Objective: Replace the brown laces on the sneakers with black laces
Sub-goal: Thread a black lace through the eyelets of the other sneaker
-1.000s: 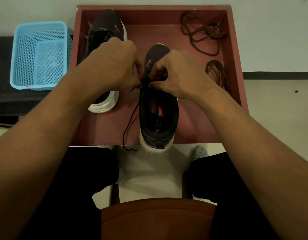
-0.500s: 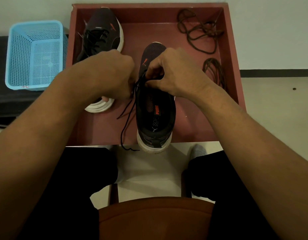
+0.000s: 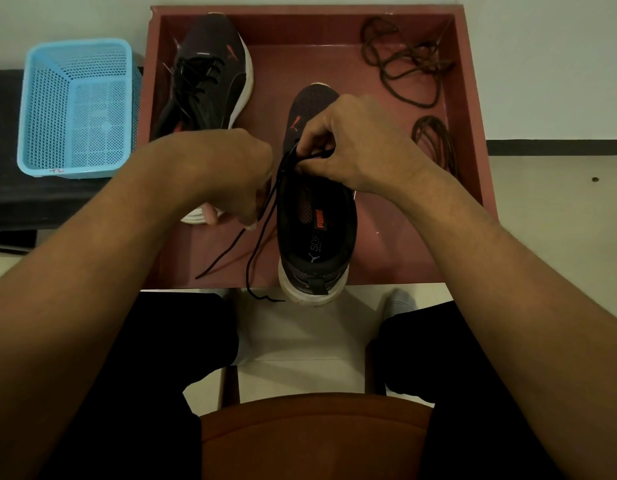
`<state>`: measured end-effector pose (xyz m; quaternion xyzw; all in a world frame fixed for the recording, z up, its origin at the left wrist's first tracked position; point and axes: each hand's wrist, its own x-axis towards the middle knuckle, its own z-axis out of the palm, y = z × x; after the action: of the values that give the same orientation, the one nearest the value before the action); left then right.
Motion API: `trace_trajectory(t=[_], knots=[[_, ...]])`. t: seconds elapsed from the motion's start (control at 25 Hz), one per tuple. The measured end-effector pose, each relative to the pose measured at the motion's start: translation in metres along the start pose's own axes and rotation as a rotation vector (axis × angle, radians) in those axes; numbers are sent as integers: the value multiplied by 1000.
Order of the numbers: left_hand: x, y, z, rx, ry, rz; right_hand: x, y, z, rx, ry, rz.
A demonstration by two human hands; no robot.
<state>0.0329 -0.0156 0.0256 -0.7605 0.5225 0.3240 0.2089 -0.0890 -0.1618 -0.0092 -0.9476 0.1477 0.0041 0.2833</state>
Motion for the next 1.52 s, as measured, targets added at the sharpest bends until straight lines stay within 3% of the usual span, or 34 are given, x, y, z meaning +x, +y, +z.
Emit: trace_trajectory(t=[0.12, 0.28, 0.52, 0.88, 1.28, 1.52], knots=[[0, -3, -1, -93, -9, -24, -1, 0, 0, 10, -3, 9], [5, -10, -6, -208, 367, 40, -1, -2, -1, 1, -13, -1], [10, -7, -4, -271, 524, 51, -1, -2, -1, -1, -7, 7], [8, -12, -6, -345, 576, 39, 0, -2, -1, -8, -15, 16], [4, -11, -7, -259, 395, -45, 1, -1, 1, -26, -37, 36], [4, -11, -9, -308, 277, -9, 3, 1, 1, -47, -37, 7]])
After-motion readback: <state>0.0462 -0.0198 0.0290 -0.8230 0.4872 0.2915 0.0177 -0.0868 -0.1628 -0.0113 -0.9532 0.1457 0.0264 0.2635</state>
